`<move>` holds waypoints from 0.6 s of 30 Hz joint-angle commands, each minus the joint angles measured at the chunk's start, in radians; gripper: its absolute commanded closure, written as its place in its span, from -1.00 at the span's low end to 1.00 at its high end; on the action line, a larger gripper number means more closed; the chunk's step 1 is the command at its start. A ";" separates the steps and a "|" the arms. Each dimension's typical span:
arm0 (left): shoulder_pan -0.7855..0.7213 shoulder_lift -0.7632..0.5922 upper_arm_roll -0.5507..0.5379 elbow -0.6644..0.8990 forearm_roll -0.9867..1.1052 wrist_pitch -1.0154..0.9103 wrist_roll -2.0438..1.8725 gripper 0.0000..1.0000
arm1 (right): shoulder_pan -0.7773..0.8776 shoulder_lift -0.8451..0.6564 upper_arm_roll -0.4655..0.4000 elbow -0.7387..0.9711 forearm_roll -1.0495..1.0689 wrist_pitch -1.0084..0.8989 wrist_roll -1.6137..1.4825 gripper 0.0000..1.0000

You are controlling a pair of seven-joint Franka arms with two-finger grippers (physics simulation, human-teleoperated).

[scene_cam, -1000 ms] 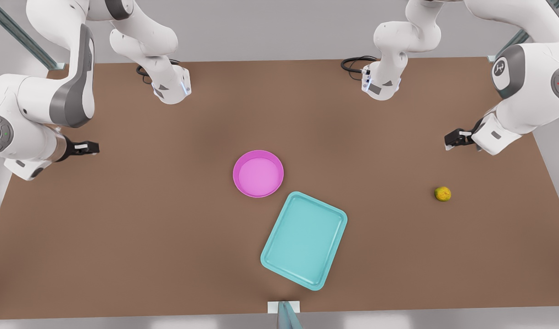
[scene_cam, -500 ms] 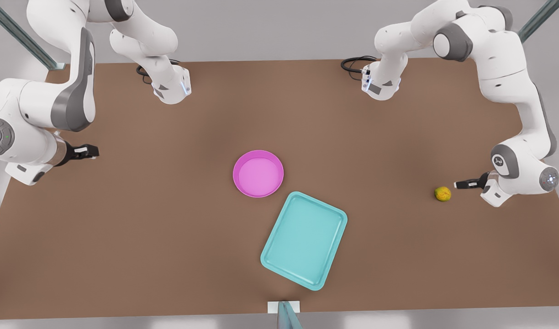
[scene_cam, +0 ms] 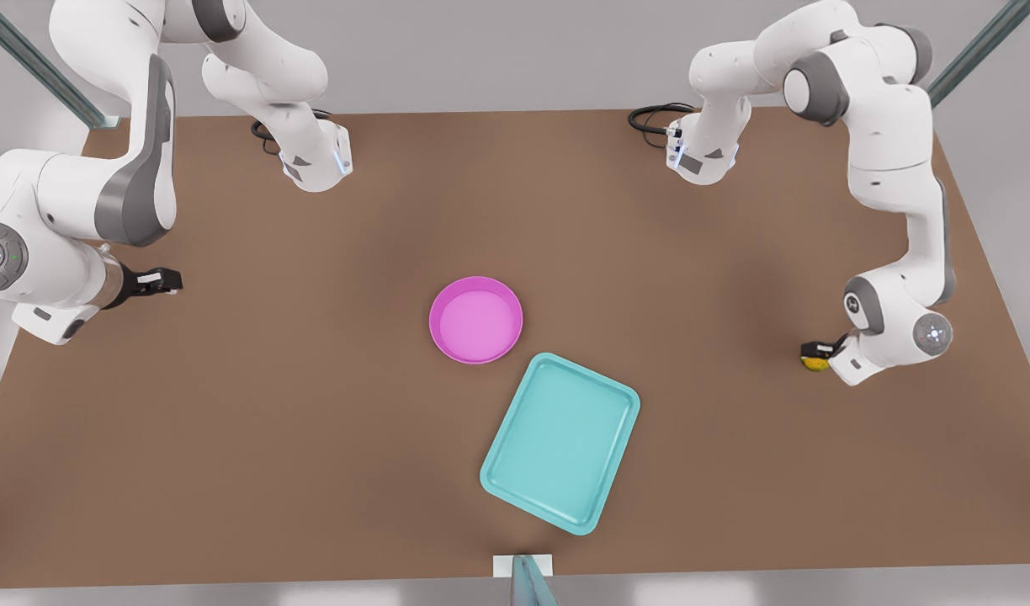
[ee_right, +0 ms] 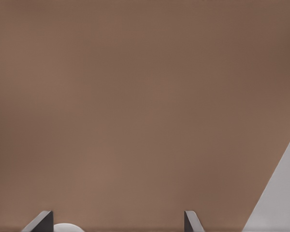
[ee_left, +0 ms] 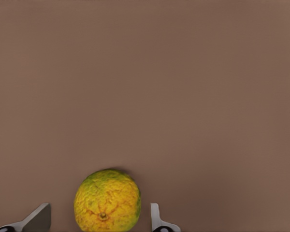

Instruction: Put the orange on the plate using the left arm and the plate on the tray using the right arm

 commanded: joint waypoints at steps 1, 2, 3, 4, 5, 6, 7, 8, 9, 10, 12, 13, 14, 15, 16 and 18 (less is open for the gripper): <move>-0.003 0.004 0.000 0.000 -0.001 0.038 0.031 -1.00 | -0.001 -0.001 0.000 0.000 0.000 0.000 -0.018 -1.00; -0.001 0.014 0.000 0.002 -0.003 0.050 0.030 -1.00 | 0.001 -0.001 0.000 0.000 0.000 0.000 -0.018 -1.00; -0.001 0.019 0.000 0.002 -0.003 0.050 0.030 -1.00 | -0.001 -0.001 0.000 0.000 0.000 0.000 -0.018 -1.00; -0.001 0.024 0.000 0.000 -0.003 0.050 0.030 -1.00 | -0.001 -0.001 0.000 0.000 0.000 0.000 -0.018 -1.00; -0.001 0.027 0.000 0.000 -0.003 0.045 0.031 -1.00 | 0.001 -0.001 0.000 0.000 0.000 0.000 -0.018 -1.00; -0.001 0.031 0.000 0.000 -0.003 0.034 0.031 -1.00 | 0.001 -0.001 0.000 0.000 0.000 0.001 -0.018 -1.00; -0.001 0.037 0.002 0.000 -0.003 0.034 0.031 -1.00 | 0.001 -0.001 0.000 0.000 0.000 0.000 -0.018 -1.00; -0.001 0.047 0.002 0.000 -0.001 0.034 0.031 -1.00 | -0.001 -0.001 0.000 0.000 0.000 0.000 -0.018 -1.00; -0.001 0.056 0.002 0.000 -0.003 0.034 0.033 -1.00 | -0.001 -0.001 0.000 0.000 0.002 0.000 -0.018 -1.00; -0.001 0.065 0.002 -0.001 -0.001 0.034 0.031 -1.00 | -0.001 -0.001 0.000 0.000 0.000 0.000 -0.018 -1.00; -0.001 0.073 0.002 -0.001 -0.003 0.042 0.031 -0.97 | -0.001 -0.001 0.000 0.000 0.000 0.000 -0.018 -1.00; -0.001 0.073 0.002 0.000 -0.004 0.039 0.027 -0.61 | 0.001 -0.001 0.000 0.000 0.000 0.000 -0.018 -1.00; -0.001 0.070 0.002 0.000 -0.004 0.036 0.013 -0.37 | -0.001 -0.001 0.000 0.000 0.000 0.000 -0.018 -1.00; -0.001 0.067 0.002 0.002 -0.004 0.034 0.013 -0.19 | -0.001 -0.001 0.000 0.000 0.000 0.000 -0.018 -1.00; -0.001 0.064 0.002 0.002 -0.003 0.033 0.013 -0.16 | 0.001 -0.001 0.000 0.000 0.002 0.001 -0.018 -1.00; -0.003 0.056 0.002 0.002 -0.003 0.025 0.010 -0.07 | -0.001 0.000 0.000 0.002 0.002 0.000 -0.020 -1.00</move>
